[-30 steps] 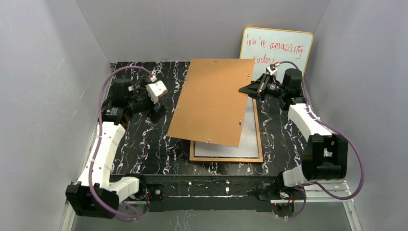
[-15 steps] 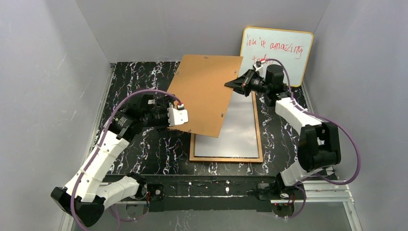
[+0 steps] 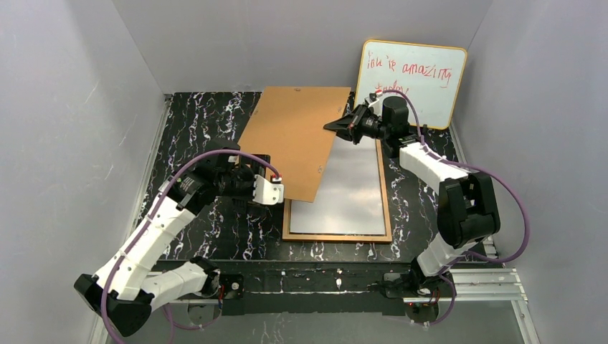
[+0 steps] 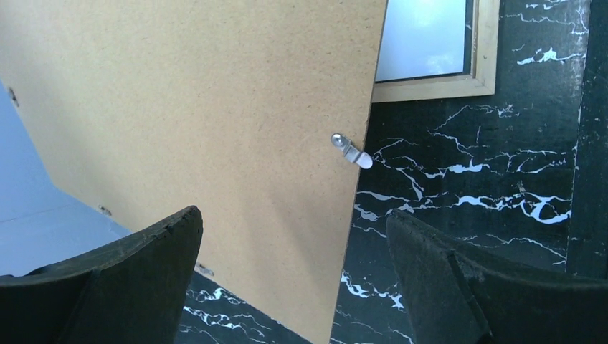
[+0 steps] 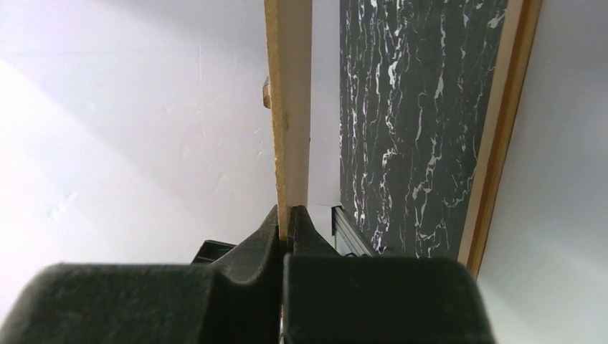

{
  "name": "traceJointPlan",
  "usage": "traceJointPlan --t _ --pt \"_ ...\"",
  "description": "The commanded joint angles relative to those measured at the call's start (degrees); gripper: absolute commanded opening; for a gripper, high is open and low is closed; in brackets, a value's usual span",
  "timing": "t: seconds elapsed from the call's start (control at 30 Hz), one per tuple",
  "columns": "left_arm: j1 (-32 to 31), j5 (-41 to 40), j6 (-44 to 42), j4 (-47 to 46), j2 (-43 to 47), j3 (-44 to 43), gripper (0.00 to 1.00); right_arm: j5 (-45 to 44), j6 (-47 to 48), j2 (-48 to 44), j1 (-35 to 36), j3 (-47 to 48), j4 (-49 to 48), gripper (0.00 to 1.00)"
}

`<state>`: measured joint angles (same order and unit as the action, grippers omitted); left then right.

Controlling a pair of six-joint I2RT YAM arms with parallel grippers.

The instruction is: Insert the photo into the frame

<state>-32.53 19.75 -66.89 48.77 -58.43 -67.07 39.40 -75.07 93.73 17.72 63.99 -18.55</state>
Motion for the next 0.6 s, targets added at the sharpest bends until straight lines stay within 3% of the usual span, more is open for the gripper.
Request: traceJointPlan --t 0.0,0.57 --pt "-0.4 -0.4 -2.9 3.4 -0.2 0.6 0.98 1.3 -3.1 -0.4 0.8 4.4 -7.8 0.01" --pt "-0.5 1.1 0.9 -0.5 -2.3 -0.6 0.98 -0.6 -4.1 1.6 7.8 4.5 -11.0 0.01"
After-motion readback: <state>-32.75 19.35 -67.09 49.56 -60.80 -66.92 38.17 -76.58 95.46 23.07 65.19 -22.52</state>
